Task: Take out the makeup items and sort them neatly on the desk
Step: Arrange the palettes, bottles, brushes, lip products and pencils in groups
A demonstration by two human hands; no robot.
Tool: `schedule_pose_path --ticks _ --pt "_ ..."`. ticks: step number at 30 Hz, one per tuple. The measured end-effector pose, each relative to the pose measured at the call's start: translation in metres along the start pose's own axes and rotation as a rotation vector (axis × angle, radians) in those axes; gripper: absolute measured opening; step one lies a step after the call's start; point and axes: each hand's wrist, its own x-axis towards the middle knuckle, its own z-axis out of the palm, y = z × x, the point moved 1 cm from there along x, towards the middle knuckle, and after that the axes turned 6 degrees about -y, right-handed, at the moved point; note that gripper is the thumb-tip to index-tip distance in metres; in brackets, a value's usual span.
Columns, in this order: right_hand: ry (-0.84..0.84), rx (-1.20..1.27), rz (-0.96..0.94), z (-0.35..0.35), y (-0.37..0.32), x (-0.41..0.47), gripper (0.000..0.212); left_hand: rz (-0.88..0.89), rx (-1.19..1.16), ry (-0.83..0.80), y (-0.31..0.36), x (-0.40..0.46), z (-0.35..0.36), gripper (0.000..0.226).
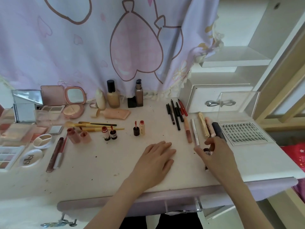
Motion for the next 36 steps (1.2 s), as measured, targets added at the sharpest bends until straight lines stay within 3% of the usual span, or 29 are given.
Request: schedule_pose_path --ticks 3,8,12,14,16,20,25,33,36 --pt "-0.087 -0.057 0.079 0.002 0.014 -0.01 0.04 0.007 0.014 -0.003 -0.002 0.0 0.002 0.043" --pt "0.044 -0.102 -0.012 0.017 0.023 -0.019 0.019 0.013 -0.013 0.035 -0.005 0.0 0.008 0.044" --pt "0.105 0.111 -0.102 0.023 0.02 -0.024 0.012 -0.03 -0.162 0.096 -0.006 -0.004 0.006 0.051" --pt "0.027 0.268 -0.141 0.025 0.01 -0.022 0.004 -0.059 -0.302 0.094 -0.005 -0.005 0.002 0.058" --pt "-0.115 0.382 -0.179 0.029 -0.004 -0.019 0.013 -0.067 -0.427 0.092 -0.003 -0.006 -0.001 0.061" --pt "-0.33 0.601 -0.16 0.046 -0.031 -0.01 0.012 -0.037 -0.546 0.198 0.0 -0.01 -0.009 0.039" --pt "-0.301 0.868 -0.116 0.061 -0.044 -0.01 0.026 -0.111 -0.597 0.337 0.0 -0.013 -0.015 0.008" --pt "-0.273 0.827 -0.225 0.066 -0.037 -0.011 0.017 -0.175 -0.621 0.27 0.0 -0.009 -0.012 0.003" --pt "-0.274 0.756 -0.294 0.066 -0.037 -0.012 0.016 -0.215 -0.627 0.271 -0.002 -0.008 -0.012 0.02"
